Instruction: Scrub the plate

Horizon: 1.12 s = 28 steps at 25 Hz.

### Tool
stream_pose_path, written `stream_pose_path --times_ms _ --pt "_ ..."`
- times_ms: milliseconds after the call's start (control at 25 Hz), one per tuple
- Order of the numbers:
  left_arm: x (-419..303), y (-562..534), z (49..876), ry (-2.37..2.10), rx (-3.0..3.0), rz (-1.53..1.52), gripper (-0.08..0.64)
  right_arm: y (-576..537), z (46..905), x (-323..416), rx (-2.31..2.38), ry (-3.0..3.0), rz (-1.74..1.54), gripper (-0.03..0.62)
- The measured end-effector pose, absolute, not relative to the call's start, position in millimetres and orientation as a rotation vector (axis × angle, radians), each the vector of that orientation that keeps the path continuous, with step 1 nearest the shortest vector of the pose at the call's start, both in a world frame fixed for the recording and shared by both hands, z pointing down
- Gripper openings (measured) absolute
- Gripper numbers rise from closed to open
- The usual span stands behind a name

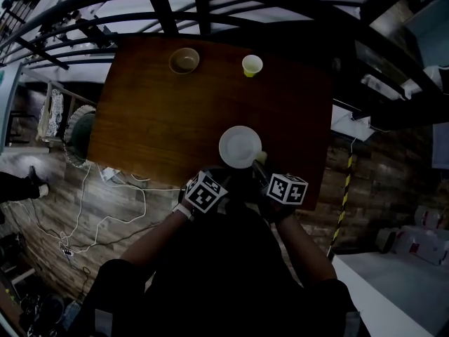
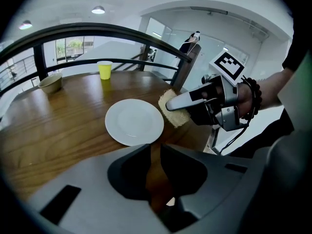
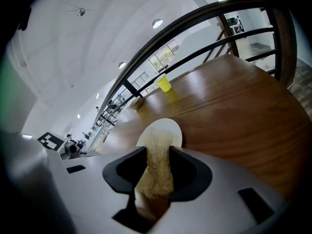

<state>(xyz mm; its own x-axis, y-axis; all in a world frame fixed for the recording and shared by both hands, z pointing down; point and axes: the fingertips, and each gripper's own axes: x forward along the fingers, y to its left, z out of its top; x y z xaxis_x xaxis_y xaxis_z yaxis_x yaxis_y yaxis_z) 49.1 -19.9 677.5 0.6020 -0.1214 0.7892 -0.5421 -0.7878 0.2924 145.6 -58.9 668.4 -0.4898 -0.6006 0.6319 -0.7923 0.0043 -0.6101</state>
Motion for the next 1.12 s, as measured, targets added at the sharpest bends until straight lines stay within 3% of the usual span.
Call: stream_pose_path --times_ms 800,1120 --pt "-36 -111 553 -1.023 2.389 0.719 0.072 -70 561 103 1.382 -2.364 1.314 0.149" --pt "-20 -112 497 -1.026 2.496 0.6 0.072 -76 493 96 1.408 -2.528 1.08 0.149"
